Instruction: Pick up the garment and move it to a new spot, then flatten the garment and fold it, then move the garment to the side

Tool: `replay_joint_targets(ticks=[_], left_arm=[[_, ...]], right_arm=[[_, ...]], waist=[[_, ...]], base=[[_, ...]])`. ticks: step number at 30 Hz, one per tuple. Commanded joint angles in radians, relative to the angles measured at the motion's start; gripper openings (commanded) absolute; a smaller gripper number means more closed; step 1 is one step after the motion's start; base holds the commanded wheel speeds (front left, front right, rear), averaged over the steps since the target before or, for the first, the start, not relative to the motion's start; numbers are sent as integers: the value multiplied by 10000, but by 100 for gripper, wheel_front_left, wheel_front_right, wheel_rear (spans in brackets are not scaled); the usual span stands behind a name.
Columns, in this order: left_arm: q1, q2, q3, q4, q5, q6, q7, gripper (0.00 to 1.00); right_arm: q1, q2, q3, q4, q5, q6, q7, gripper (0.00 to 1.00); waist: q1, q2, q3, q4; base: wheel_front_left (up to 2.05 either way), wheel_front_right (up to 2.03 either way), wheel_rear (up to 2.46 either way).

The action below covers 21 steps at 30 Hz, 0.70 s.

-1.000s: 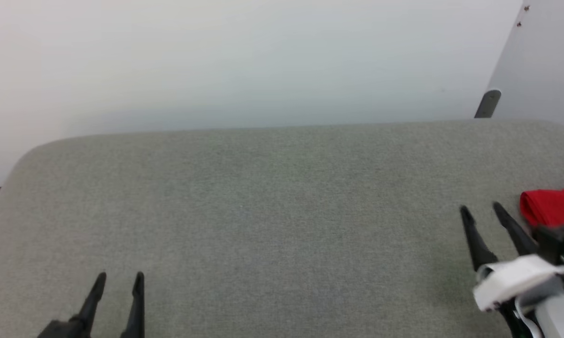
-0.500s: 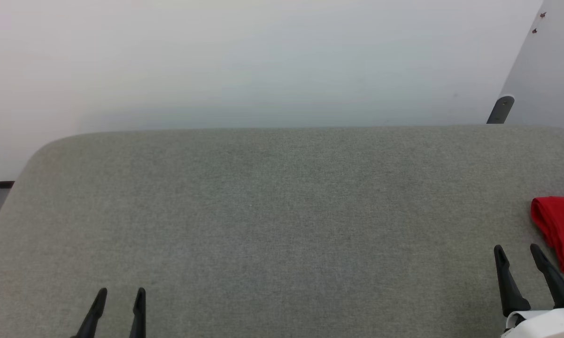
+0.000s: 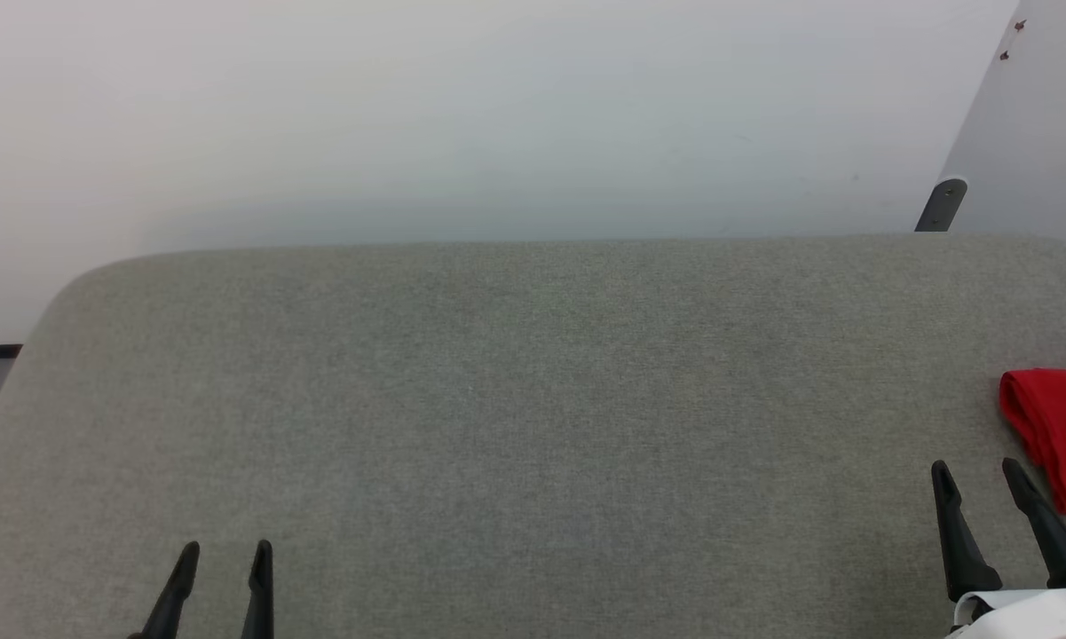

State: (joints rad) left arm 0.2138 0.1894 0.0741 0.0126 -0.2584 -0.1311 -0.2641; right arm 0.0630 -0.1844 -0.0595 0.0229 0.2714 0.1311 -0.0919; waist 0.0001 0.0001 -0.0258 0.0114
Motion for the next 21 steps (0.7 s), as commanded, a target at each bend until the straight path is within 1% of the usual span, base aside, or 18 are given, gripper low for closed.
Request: replay_joint_targets(ticks=[1, 10, 21], left_arm=[[-75, -34, 25, 10, -65, 10, 6, 100], [-53, -57, 52, 53, -121, 10, 6, 100], [-69, -74, 93, -11, -221, 10, 6, 100]], right_arm=[[97, 44, -58, -66, -46, -8, -11, 100], [226, 314, -123, -184, -92, -8, -170, 100], [217, 432, -110, -103, -64, -8, -322, 100]], waist=[[-1, -1, 0, 11], [-1, -1, -5, -6], [-1, -1, -12, -40]], base=[[0, 0, 0], [0, 0, 0], [0, 0, 0]])
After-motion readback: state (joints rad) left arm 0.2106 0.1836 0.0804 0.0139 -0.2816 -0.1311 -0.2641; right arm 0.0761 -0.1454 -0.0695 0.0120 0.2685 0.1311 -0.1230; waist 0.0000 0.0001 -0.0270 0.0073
